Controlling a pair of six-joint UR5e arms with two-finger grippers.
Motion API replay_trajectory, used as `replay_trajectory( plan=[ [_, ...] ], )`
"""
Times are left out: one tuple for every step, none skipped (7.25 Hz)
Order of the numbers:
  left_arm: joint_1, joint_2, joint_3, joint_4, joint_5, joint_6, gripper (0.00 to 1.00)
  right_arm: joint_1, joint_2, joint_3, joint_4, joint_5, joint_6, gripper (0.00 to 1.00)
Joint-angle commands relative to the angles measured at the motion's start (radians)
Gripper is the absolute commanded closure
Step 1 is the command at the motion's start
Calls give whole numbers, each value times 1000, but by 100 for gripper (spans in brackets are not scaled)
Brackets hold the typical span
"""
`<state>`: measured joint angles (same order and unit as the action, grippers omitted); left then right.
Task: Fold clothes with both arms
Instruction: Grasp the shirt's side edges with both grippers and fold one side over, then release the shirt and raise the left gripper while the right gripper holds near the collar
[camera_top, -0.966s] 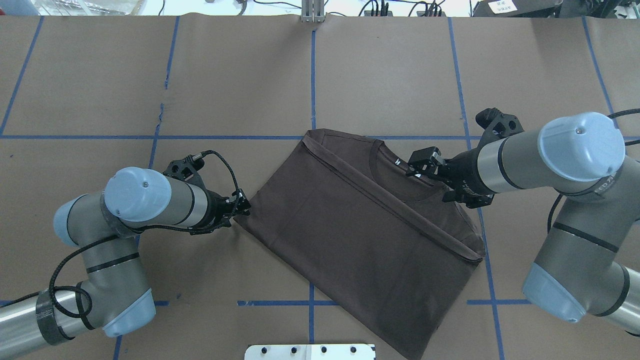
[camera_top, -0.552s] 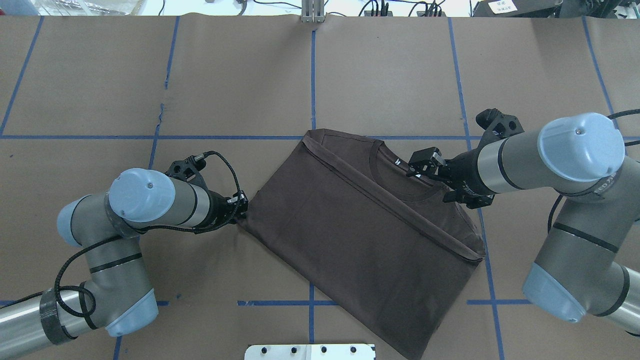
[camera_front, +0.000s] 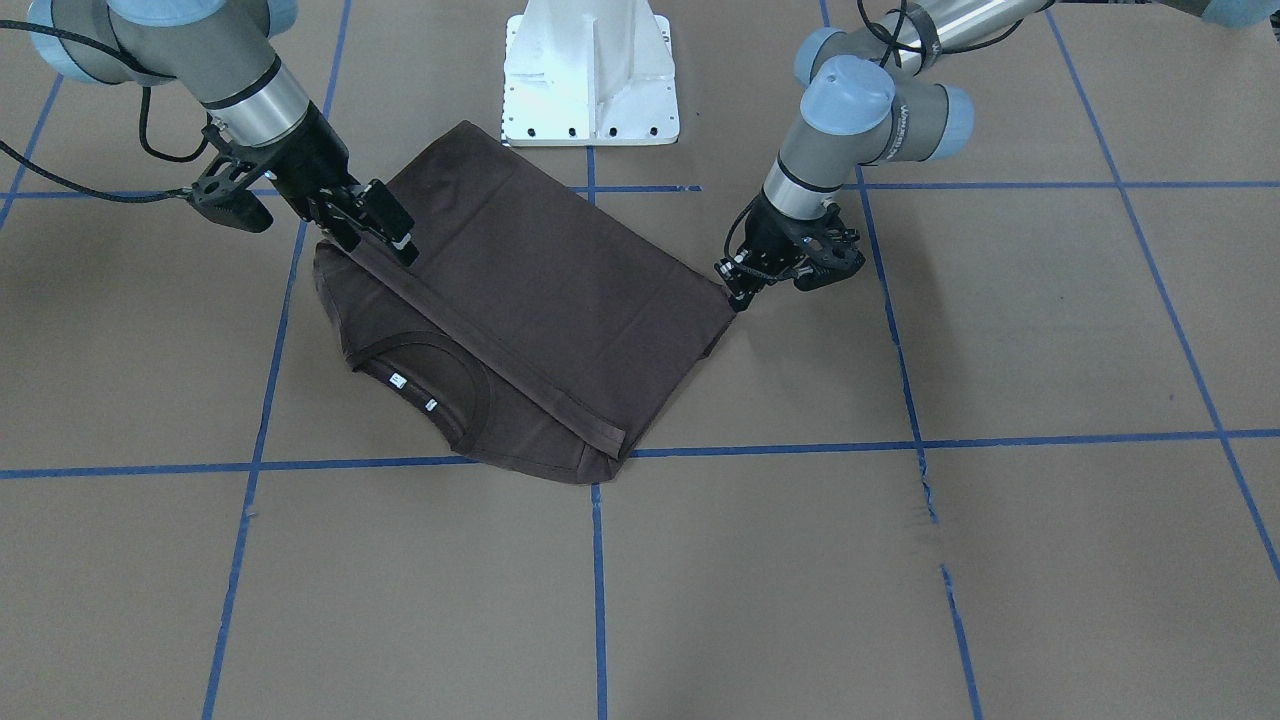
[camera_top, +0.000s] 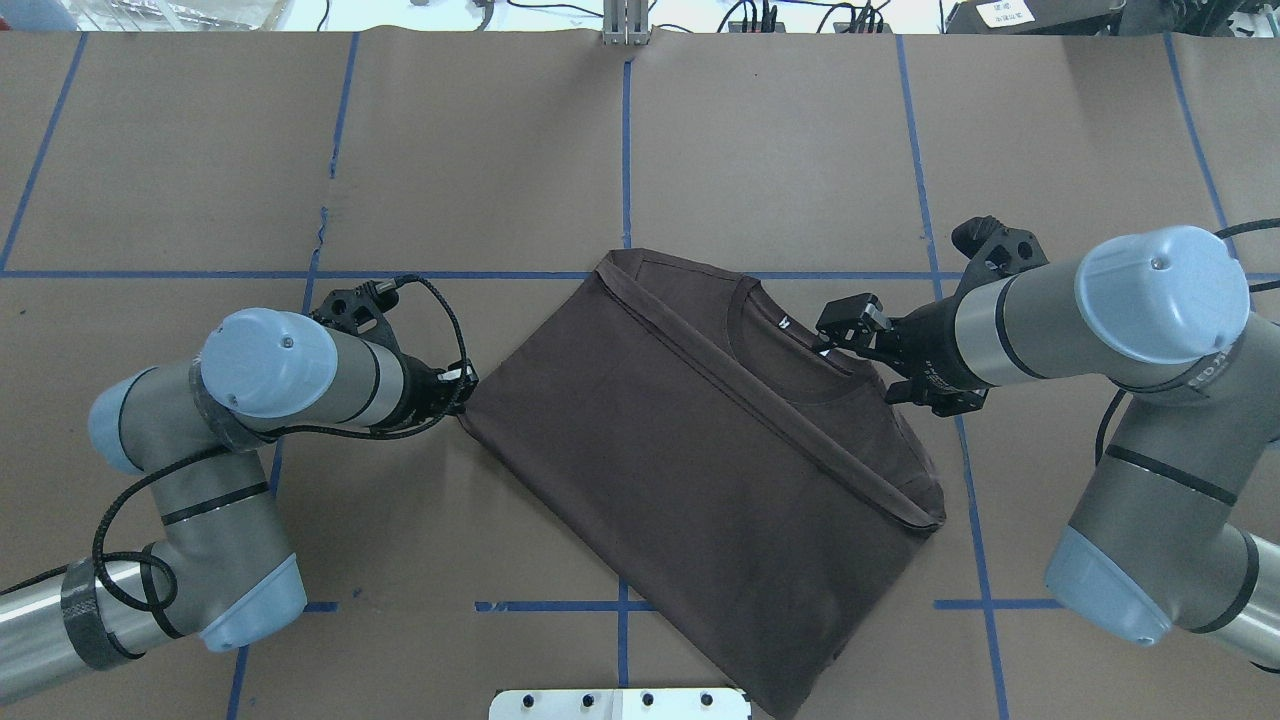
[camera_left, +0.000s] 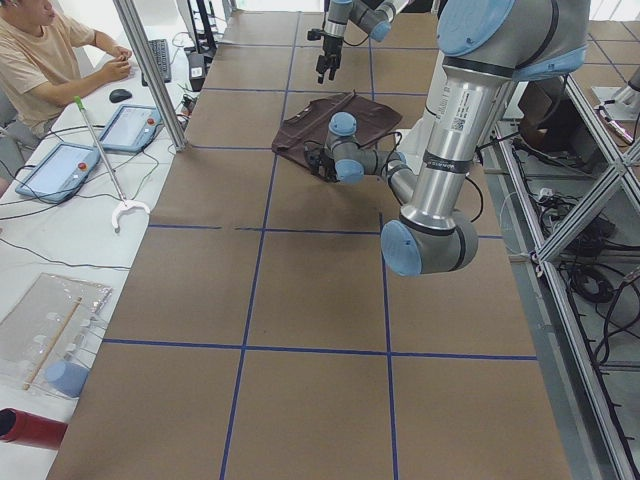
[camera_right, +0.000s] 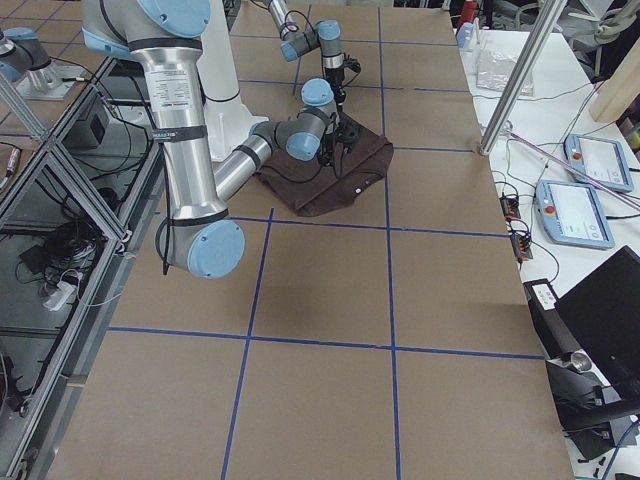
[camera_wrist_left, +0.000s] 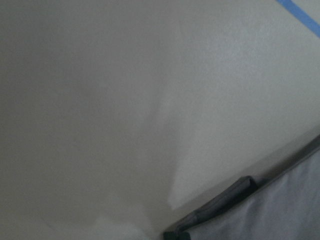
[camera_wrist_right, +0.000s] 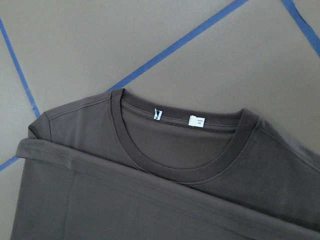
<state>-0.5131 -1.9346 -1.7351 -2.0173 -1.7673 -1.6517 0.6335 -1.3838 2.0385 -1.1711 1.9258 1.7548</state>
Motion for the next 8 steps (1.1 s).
replay_trajectory(
  plan=[
    [-95,-56,88,22,91,200,100,-3,3,3,4,-8,11,0],
    [-163,-166,191,14,88,220,100,-5,6,2,4,-10,6,0],
    [-217,-266,315,-29,88,224,100,-3,41,-3,1,-16,5,0],
    [-255,-356,457,-109,85,220,100,-2,42,-6,2,-18,5,0],
    [-274,-433,637,-236,85,222,100,-3,45,-7,4,-19,6,0],
    [-292,-519,789,-345,85,220,100,-5,49,-15,4,-27,5,0],
    [-304,-549,827,-354,75,224,100,-6,89,-41,2,-42,8,0],
    [-315,-541,827,-353,74,224,62,-14,148,-102,-4,-45,9,0]
  ],
)
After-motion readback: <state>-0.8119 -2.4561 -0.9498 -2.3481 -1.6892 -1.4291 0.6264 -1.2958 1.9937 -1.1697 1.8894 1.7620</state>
